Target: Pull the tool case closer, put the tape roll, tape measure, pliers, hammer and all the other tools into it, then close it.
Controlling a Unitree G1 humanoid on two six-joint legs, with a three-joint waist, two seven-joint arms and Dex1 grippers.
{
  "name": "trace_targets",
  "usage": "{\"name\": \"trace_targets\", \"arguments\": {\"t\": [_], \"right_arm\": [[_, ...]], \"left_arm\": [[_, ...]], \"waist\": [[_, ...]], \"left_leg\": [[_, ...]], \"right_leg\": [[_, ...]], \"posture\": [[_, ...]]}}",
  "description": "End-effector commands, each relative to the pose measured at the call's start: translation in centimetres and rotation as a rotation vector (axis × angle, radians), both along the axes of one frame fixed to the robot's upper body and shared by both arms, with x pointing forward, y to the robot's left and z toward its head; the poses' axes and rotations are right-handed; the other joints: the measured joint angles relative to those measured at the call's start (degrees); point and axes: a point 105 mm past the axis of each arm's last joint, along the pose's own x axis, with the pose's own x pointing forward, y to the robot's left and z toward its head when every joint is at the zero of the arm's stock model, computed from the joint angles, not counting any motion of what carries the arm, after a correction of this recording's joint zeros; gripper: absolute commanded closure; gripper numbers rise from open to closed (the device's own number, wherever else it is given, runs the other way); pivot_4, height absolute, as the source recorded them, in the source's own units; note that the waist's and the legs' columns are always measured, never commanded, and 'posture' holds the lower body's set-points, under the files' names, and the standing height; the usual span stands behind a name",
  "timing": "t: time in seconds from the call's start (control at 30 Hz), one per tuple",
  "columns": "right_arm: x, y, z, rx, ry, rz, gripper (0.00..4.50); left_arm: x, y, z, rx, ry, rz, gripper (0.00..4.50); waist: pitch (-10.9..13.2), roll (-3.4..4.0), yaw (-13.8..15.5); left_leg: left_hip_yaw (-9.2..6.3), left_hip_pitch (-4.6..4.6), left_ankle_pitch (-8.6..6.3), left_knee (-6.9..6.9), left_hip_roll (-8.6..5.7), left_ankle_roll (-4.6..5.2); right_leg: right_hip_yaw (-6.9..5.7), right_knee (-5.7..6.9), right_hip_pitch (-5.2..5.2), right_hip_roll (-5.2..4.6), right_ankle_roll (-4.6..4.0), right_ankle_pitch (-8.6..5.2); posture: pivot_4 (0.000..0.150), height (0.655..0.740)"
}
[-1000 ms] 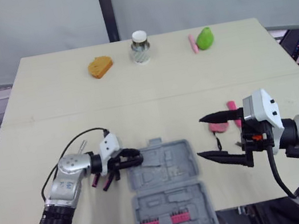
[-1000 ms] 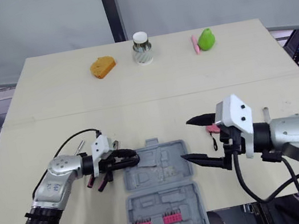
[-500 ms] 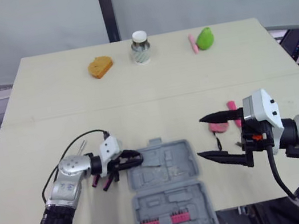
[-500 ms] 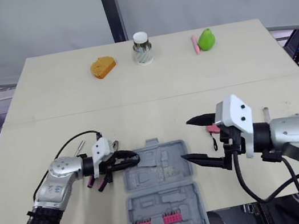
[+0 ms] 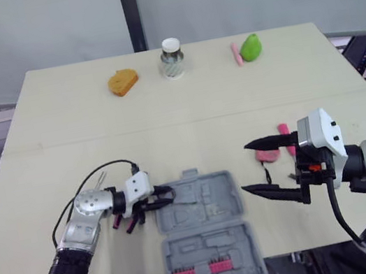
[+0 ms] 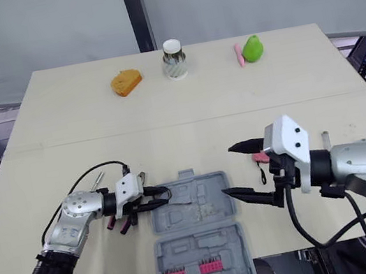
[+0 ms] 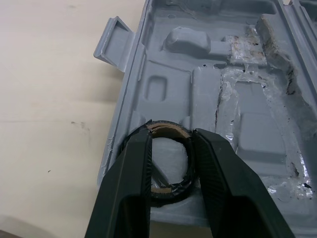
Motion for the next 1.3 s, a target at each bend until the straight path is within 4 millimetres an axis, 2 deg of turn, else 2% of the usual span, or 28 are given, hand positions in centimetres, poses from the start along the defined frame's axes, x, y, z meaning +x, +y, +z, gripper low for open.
{"name": "trace_targets", "arguments": {"t": [0.03, 0.1, 0.2, 0.27, 0.33, 0.4, 0.53, 0.63, 0.7, 0.77, 0.8, 0.9, 1.07, 1.2, 1.3], "right_arm": [[0.4, -0.8, 0.7, 0.034, -0.032, -0.051, 0.00], [0.8, -1.8, 0.7, 0.072, -0.023, -0.097, 0.00], [1.6, -4.8, 0.6, 0.145, -0.015, -0.224, 0.00], [2.0, -7.9, 0.0, 0.176, -0.001, -0.343, 0.00], [2.3, -12.2, -1.2, 0.202, 0.022, -0.500, 0.00], [2.2, -16.1, -2.7, 0.202, 0.039, -0.637, 0.00], [2.7, -22.4, -5.4, 0.207, 0.044, -0.872, 0.00], [3.3, -25.4, -7.5, 0.177, 0.046, -1.000, 0.00], [3.8, -27.0, -8.3, 0.173, 0.032, -1.068, 0.00], [4.4, -28.1, -8.9, 0.172, 0.026, -1.113, 0.00], [4.6, -28.4, -9.2, 0.168, 0.023, -1.124, 0.00], [5.4, -28.6, -9.5, 0.160, 0.016, -1.126, 0.00], [6.0, -28.5, -9.3, 0.152, 0.002, -1.104, 0.00], [6.1, -27.8, -8.9, 0.158, -0.009, -1.071, 0.00], [6.2, -26.3, -8.6, 0.181, -0.005, -1.022, 0.00]], "left_arm": [[0.3, 0.4, 2.0, -0.118, 0.083, 0.066, 3.10], [0.6, 1.0, 4.5, -0.193, 0.104, 0.109, 3.10], [1.0, 3.2, 8.0, -0.249, 0.084, 0.211, 3.10], [1.2, 5.5, 10.0, -0.273, 0.051, 0.328, 3.10], [0.9, 9.3, 10.9, -0.294, 0.009, 0.501, 3.10], [0.1, 13.1, 10.8, -0.291, -0.037, 0.672, 3.10], [-3.1, 18.4, 9.0, -0.268, -0.047, 0.924, 3.10], [-5.5, 22.4, 7.4, -0.229, -0.095, 1.135, 2.23], [-6.9, 24.5, 6.4, -0.215, -0.116, 1.256, 1.25], [-8.1, 25.5, 5.7, -0.207, -0.126, 1.327, 0.25], [-8.7, 25.7, 5.3, -0.198, -0.124, 1.346, 0.06], [-9.7, 26.0, 4.6, -0.192, -0.120, 1.382, 0.06], [-9.8, 25.9, 4.7, -0.199, -0.131, 1.395, 0.06], [-9.1, 26.3, 5.2, -0.197, -0.155, 1.404, 0.06], [-8.1, 24.9, 5.6, -0.204, -0.163, 1.328, 0.06]], "waist": [[0.0, 0.00, -0.1], [0.0, -0.04, -0.1], [0.0, -0.06, -0.1], [0.0, -0.05, -0.1], [0.0, -0.05, -0.1], [0.0, -0.05, -0.3], [0.0, -0.03, -1.3], [0.0, -0.04, -1.6], [0.0, -0.01, -1.6], [0.0, 0.00, -1.5], [0.0, 0.00, -1.5], [0.0, 0.02, -1.3], [0.0, 0.02, -1.3], [0.0, 0.02, -1.4], [0.0, 0.03, -1.5]], "left_leg": [[0.00, 0.00, 0.00, 0.00, 0.00, 0.00], [-0.01, -0.01, 0.00, -0.01, 0.00, 0.00], [-0.06, -0.05, 0.00, -0.01, 0.00, 0.00], [-0.08, -0.04, 0.00, -0.04, 0.00, 0.00], [-0.07, -0.02, 0.00, -0.07, 0.00, 0.00], [-0.06, 0.07, 0.00, -0.21, -0.01, 0.00], [0.22, 0.33, 0.01, -0.59, 0.07, -0.01], [0.31, 0.33, 0.00, -0.57, 0.09, -0.01], [0.36, 0.34, 0.01, -0.57, 0.12, -0.01], [0.44, 0.33, 0.00, -0.57, 0.12, -0.01], [0.45, 0.32, 0.00, -0.57, 0.11, -0.01], [0.44, 0.33, 0.00, -0.54, 0.12, -0.01], [0.40, 0.35, 0.00, -0.53, 0.12, -0.01], [0.40, 0.35, 0.00, -0.55, 0.12, -0.01], [0.41, 0.36, 0.00, -0.56, 0.12, -0.01]], "right_leg": [[0.00, 0.00, 0.00, 0.00, 0.00, 0.00], [-0.01, 0.00, -0.01, 0.00, 0.00, 0.00], [-0.02, 0.00, -0.01, 0.00, 0.00, 0.00], [0.01, 0.00, -0.01, 0.00, 0.00, 0.00], [0.02, 0.00, 0.00, 0.00, 0.00, 0.00], [0.06, -0.03, 0.04, 0.00, 0.00, 0.00], [0.08, -0.28, 0.08, 0.00, -0.01, -0.01], [0.13, -0.39, 0.10, 0.00, -0.03, -0.02], [0.13, -0.44, 0.10, 0.00, -0.03, -0.02], [0.13, -0.54, 0.11, 0.00, -0.04, -0.02], [0.14, -0.56, 0.11, -0.02, -0.04, -0.02], [0.13, -0.72, 0.21, -0.02, -0.04, -0.02], [0.09, -0.80, 0.32, -0.02, -0.04, -0.02], [0.07, -0.82, 0.33, -0.02, -0.04, -0.02], [0.08, -0.83, 0.33, -0.02, -0.04, -0.02]], "posture": [[0.150, 0.7400], [0.150, 0.7400], [0.150, 0.7400], [0.150, 0.7400], [0.150, 0.7400], [0.150, 0.7400], [0.150, 0.7400], [0.150, 0.7400], [0.150, 0.7400], [0.150, 0.7400], [0.150, 0.7400], [0.150, 0.7400], [0.150, 0.7400], [0.150, 0.7400], [0.150, 0.7400]]}}
